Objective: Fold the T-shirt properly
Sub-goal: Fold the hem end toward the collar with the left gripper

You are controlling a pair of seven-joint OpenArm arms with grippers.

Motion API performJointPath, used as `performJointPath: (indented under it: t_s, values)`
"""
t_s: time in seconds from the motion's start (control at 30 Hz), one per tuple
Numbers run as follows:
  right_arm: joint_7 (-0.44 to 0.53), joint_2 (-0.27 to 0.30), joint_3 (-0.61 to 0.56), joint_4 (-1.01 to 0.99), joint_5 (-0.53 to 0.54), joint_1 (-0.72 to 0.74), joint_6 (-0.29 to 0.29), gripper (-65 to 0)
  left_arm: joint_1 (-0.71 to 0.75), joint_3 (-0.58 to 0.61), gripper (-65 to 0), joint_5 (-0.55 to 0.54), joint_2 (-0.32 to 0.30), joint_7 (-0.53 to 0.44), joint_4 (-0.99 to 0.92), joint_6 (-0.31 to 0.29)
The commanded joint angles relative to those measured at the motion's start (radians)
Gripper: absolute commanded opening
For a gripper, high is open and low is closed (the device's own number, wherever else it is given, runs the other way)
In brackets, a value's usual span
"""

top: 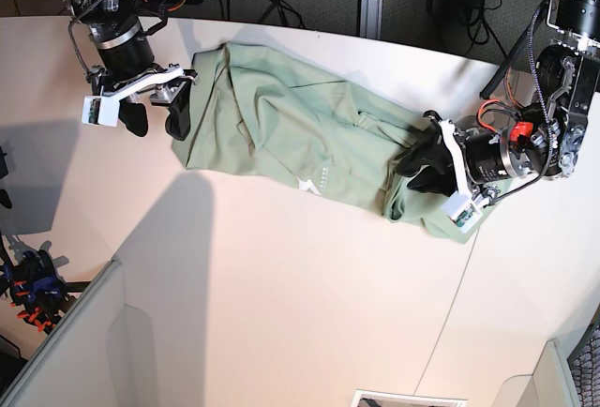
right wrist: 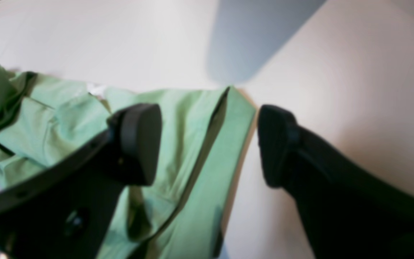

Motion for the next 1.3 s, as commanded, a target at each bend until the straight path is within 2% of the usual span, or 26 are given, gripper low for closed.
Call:
performJointPath:
  t_s: [0.0,0.03,0.2,0.3,0.37,0.63,0.7,0.8,0.83,0.87,0.97,1.03,1.13,1.27]
  values:
    - [0.030,0.011,0.006,0.019,0.015,0.006,0.003,-23.5,-0.019,-0.004,-34.5,-0.035,-0.003,-0.021,0.017,0.001]
    - [0.030,0.011,0.006,0.019,0.015,0.006,0.003,-23.5,-0.019,-0.004,-32.9,-0.058,-0.003,-0.021,0.018,0.001]
    - [0.030,0.011,0.006,0.019,0.015,0.006,0.002,-23.5,-0.020,-0.004,-32.8,-0.108,0.005,-0.021,0.018,0.000]
    - [0.030,0.011,0.006,0.019,0.015,0.008,0.003,-23.5,-0.020,-0.004,-32.8,-0.204,0.008,0.013,0.018,-0.035]
    - [0.030,0.011,0.006,0.019,0.015,0.008,0.003,-23.5,-0.018,-0.004,-32.8,-0.255,0.008,0.043,0.018,-0.035]
    - [0.034,0.011,0.006,0.019,0.015,0.008,0.003,-23.5,-0.031,-0.010,-33.1,-0.256,0.007,0.015,0.018,-0.035]
    - [0.034,0.011,0.006,0.019,0.015,0.008,0.003,-23.5,-0.037,-0.040,-38.1,-0.256,0.007,-0.008,0.027,-0.035]
    - [0.037,0.011,0.006,0.019,0.014,0.008,0.003,-24.1,-0.036,-0.105,-57.6,-0.255,0.008,-0.043,0.050,-0.035]
    - [0.043,0.011,0.006,0.019,0.014,0.008,0.003,-27.8,-0.036,-0.116,-63.4,-0.246,0.007,-0.048,0.050,-0.035]
    - [0.046,0.011,0.006,0.019,0.011,0.008,0.003,-35.1,-0.036,-0.118,-65.0,-0.206,0.007,-0.053,0.050,-0.035]
    - [0.046,0.011,0.006,0.019,0.011,0.008,0.003,-65.0,-0.030,-0.097,-65.0,-0.008,0.008,-0.130,0.044,-0.035]
    - [0.046,0.011,0.006,0.019,0.012,0.008,0.003,-65.0,-0.028,-0.074,-65.0,0.080,0.008,-0.204,0.027,-0.035]
    - [0.045,0.011,0.006,0.019,0.015,0.008,0.003,-65.0,-0.028,-0.038,-65.0,0.185,0.023,-0.253,-0.023,-0.035]
    - [0.045,0.011,0.006,0.019,0.015,0.008,0.003,-65.0,-0.028,-0.006,-65.0,0.203,0.081,-0.264,-0.106,-0.019]
